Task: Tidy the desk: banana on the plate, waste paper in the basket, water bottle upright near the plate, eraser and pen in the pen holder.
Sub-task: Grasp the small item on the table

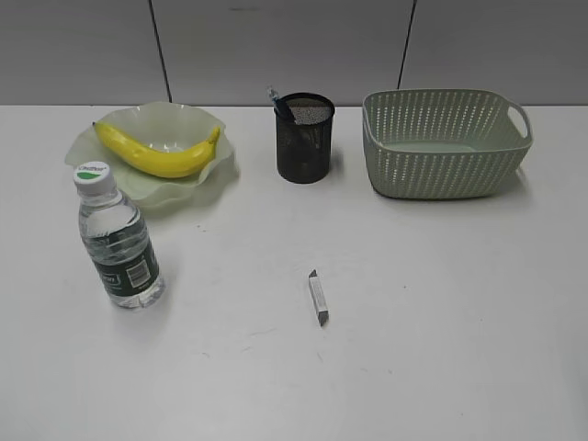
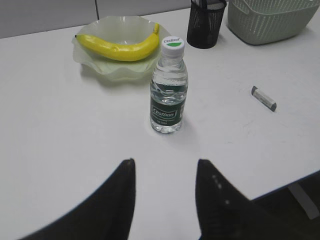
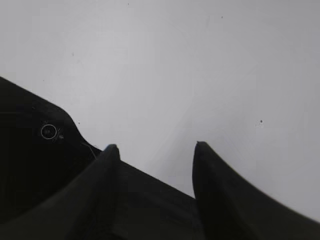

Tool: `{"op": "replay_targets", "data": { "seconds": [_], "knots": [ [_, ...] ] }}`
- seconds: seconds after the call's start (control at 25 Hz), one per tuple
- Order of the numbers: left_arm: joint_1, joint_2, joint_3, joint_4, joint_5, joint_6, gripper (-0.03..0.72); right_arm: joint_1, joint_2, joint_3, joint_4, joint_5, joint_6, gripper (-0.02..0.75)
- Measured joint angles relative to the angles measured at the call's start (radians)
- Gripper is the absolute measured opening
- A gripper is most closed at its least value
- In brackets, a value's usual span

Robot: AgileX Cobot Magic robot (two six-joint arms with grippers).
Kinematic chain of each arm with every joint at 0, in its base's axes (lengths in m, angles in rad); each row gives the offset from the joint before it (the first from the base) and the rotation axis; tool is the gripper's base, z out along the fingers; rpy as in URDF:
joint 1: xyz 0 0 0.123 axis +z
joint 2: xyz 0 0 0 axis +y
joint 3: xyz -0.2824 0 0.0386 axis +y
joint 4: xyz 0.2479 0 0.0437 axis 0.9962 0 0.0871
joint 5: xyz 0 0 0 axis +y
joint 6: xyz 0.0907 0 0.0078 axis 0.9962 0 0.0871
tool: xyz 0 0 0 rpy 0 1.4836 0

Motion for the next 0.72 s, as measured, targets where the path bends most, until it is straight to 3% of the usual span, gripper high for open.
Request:
{"op": "replay_targets", "data": {
  "seconds": [0.16,0.32,0.6,0.72],
  "knots": [
    [0.000,0.090,0.000,-0.024,0.000,0.007,0.301,0.000,-0.251,0.226,0.005,-0.088,-0.003,0.382],
    [0.000,0.262,-0.013,-0.076,-0.036,0.026,0.301,0.000,-0.475,0.278,0.009,-0.089,-0.026,0.382],
    [-0.001,0.743,-0.086,-0.348,-0.462,0.038,0.301,0.000,-0.784,0.284,0.034,-0.090,-0.030,0.382],
    [-0.027,0.995,-0.168,-0.393,-0.557,0.045,0.301,0.000,-0.840,0.284,0.041,-0.089,-0.031,0.382]
  ]
}}
